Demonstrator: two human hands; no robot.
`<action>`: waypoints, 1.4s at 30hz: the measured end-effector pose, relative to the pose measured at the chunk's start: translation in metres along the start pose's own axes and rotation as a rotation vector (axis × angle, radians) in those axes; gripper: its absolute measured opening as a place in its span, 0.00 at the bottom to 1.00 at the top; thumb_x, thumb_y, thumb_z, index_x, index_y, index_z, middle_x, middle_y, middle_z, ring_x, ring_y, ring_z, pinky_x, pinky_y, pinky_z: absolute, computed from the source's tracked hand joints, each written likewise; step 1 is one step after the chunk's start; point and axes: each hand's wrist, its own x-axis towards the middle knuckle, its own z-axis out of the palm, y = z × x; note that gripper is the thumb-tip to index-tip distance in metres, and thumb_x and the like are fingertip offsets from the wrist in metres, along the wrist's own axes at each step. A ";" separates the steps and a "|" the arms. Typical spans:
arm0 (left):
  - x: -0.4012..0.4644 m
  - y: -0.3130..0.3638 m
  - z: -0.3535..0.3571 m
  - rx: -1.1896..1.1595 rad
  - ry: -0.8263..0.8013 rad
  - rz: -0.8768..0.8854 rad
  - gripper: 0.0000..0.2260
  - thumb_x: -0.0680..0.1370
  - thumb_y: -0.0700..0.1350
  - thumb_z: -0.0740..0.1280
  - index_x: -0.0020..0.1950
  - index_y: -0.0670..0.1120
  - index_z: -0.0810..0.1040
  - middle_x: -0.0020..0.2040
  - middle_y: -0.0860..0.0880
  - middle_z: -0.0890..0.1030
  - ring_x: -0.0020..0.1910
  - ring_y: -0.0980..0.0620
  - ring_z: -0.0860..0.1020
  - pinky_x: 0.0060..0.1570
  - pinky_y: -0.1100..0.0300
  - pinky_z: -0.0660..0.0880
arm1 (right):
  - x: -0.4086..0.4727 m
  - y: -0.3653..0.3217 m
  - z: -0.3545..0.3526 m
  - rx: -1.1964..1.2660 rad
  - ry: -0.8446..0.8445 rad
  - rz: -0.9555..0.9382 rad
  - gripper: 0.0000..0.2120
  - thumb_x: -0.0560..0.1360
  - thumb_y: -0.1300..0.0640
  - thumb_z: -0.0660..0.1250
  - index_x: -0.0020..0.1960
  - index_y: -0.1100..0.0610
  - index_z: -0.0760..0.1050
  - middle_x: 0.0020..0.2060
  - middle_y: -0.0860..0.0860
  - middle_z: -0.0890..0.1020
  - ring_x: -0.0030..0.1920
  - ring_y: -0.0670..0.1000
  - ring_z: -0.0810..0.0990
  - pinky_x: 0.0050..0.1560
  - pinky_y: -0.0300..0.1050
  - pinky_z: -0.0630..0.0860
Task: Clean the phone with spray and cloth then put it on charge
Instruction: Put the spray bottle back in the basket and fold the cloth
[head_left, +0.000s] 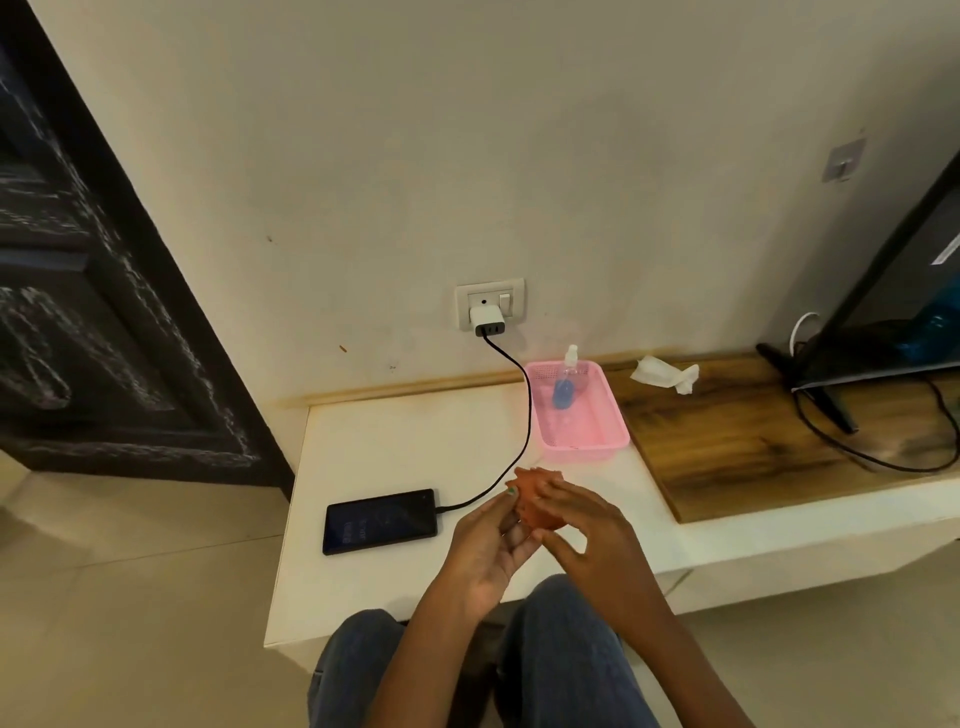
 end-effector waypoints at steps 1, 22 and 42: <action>-0.002 0.001 0.001 -0.009 -0.012 -0.002 0.09 0.79 0.41 0.64 0.55 0.39 0.79 0.48 0.41 0.85 0.45 0.47 0.85 0.38 0.57 0.82 | 0.000 -0.002 0.000 0.016 0.038 0.016 0.15 0.72 0.55 0.68 0.59 0.54 0.78 0.57 0.44 0.77 0.59 0.42 0.75 0.61 0.29 0.66; -0.004 -0.006 0.010 0.026 0.013 0.036 0.09 0.79 0.38 0.63 0.55 0.38 0.80 0.45 0.41 0.86 0.43 0.47 0.85 0.39 0.58 0.82 | -0.013 -0.019 0.026 0.117 0.283 0.122 0.17 0.72 0.59 0.67 0.60 0.62 0.77 0.56 0.52 0.81 0.58 0.49 0.79 0.58 0.38 0.74; 0.029 -0.007 0.016 0.169 0.146 0.037 0.08 0.76 0.38 0.68 0.54 0.43 0.77 0.55 0.40 0.81 0.49 0.44 0.82 0.45 0.56 0.80 | 0.019 0.043 0.008 0.767 0.265 0.816 0.09 0.77 0.62 0.63 0.57 0.59 0.73 0.56 0.57 0.78 0.57 0.61 0.77 0.58 0.56 0.74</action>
